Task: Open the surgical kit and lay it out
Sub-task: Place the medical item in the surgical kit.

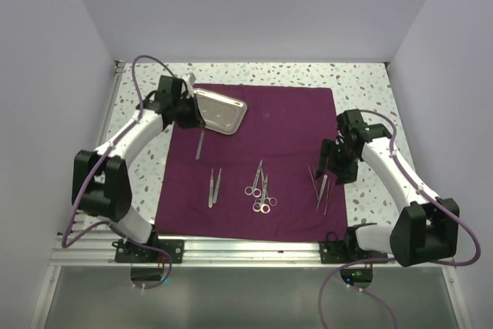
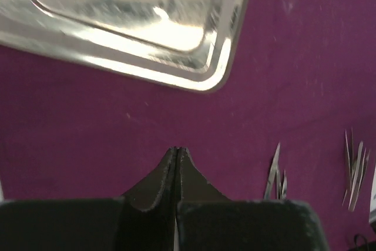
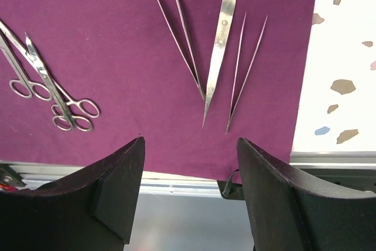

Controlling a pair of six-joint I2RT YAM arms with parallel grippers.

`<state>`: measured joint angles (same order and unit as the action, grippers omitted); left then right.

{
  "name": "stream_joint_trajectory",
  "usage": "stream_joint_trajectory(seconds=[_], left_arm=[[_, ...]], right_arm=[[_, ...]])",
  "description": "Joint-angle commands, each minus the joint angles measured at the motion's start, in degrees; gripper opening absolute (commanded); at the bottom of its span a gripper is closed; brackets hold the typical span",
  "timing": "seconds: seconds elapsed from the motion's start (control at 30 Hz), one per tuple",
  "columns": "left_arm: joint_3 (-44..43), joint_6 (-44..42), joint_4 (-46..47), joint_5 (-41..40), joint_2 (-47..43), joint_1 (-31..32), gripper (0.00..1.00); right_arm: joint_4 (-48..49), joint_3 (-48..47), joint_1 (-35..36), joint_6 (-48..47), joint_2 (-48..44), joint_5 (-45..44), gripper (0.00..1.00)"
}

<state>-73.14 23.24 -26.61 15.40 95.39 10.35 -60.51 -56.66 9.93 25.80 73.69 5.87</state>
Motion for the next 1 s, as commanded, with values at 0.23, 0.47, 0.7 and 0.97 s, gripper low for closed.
stream_joint_trajectory(seconds=[0.23,0.47,0.7,0.97], left_arm=[[24.5,13.7,5.7,-11.9,-18.7,14.4,0.0],[33.8,17.5,7.5,-15.4,-24.1,16.6,0.01],[33.2,18.5,7.4,-19.2,-24.8,16.7,0.43],[26.7,18.3,-2.3,-22.7,-31.9,16.7,0.61]], right_arm=[[0.8,3.4,-0.3,-0.5,-4.6,4.5,0.68],[-0.1,4.0,-0.2,-1.0,-7.7,6.3,0.68],[-0.3,4.2,0.6,-0.2,-10.4,9.2,0.68],[-2.7,3.3,1.2,2.8,-15.2,10.1,0.69]])
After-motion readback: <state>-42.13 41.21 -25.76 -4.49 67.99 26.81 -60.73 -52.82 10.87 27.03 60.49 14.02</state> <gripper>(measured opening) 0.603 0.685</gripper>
